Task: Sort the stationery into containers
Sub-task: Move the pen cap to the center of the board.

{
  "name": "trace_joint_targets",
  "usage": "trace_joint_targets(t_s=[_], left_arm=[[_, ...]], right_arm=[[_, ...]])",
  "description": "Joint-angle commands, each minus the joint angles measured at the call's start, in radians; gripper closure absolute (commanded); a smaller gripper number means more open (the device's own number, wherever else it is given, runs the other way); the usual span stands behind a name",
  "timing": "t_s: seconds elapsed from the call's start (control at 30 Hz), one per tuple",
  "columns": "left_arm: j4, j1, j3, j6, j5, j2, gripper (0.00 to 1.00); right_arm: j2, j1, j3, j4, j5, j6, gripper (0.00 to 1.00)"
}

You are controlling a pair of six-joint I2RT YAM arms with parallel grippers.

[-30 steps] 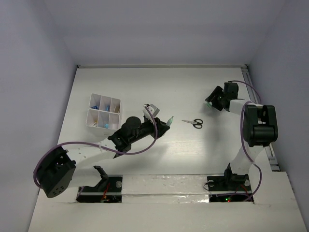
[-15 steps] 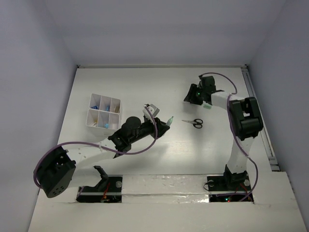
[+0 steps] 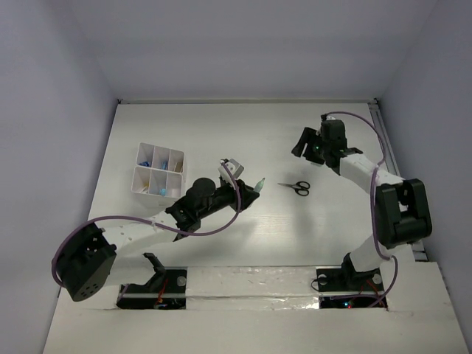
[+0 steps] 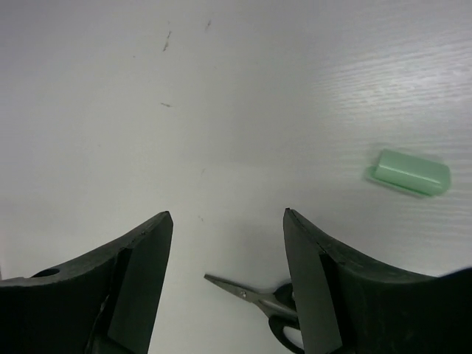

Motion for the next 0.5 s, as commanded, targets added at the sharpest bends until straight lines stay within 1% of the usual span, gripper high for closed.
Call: trace_joint_targets(t_s=[0.0, 0.07, 0.2, 0.27, 0.47], left_arm=[[0.060, 0.004, -0.001, -0.002, 0.013, -0.012, 1.00], [0.060, 0.004, -0.002, -0.004, 0.013, -0.012, 1.00], [0.061, 0.004, -0.001, -0.007, 0.019, -0.011, 1.00], [0.061, 0.004, -0.001, -0.007, 0.018, -0.012, 1.00], [0.057, 0.004, -0.002, -0.005, 0.013, -0.015, 1.00]], right_arm=[[-0.069, -0.051, -0.115, 0.070, 0.068, 0.063, 0.33], [-0.078, -0.086, -0.162, 0.090, 0.039, 0.078, 0.33], [-0.065, -0.135, -0.205, 0.119, -0.010, 0.109, 0.33], [-0.049, -0.145, -0.216, 0.167, -0.045, 0.134, 0.31], [-0.017, -0.178, -0.221, 0.205, -0.028, 0.154, 0.30]])
